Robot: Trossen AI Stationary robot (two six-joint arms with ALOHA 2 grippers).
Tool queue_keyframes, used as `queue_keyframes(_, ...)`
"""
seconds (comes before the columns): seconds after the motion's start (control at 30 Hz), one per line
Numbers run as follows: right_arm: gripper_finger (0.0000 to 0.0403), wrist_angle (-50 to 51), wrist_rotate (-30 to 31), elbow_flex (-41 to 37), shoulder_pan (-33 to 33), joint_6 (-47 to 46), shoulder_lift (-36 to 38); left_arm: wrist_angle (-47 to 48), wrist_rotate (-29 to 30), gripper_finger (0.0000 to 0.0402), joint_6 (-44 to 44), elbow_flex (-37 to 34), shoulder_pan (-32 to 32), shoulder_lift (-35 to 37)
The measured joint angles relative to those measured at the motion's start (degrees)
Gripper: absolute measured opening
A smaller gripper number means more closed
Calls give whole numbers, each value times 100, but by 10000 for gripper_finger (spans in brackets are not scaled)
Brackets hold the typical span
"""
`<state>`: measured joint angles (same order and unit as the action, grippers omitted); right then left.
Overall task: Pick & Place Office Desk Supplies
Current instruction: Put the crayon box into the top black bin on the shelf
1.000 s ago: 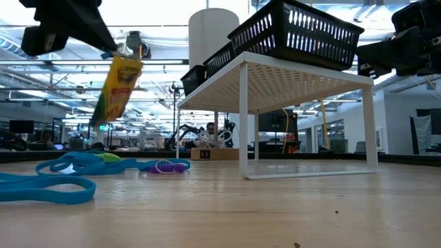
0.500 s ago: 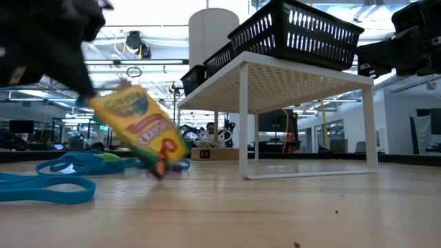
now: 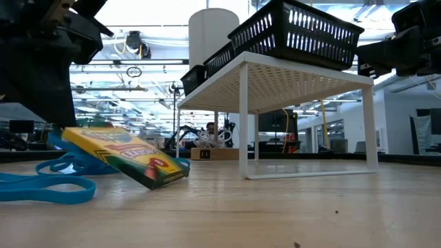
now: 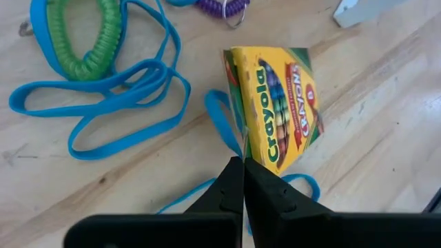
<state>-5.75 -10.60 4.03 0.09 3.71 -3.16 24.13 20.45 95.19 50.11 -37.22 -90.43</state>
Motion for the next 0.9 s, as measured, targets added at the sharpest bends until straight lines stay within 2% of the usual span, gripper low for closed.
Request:
queue_keyframes(0.13,0,0,1,1,1,0,0,-25,-5,35,14,0,19,0)
queue_keyframes(0.53,0,1,0,1,0,1,0,311,9,153,-17,0,297,0)
queue_keyframes(0.77,0,1,1,2,-1,-1,0,777,-92,182,135,0,496,0)
queue_keyframes(0.9,0,1,1,2,0,0,0,618,-98,186,117,-2,590,0)
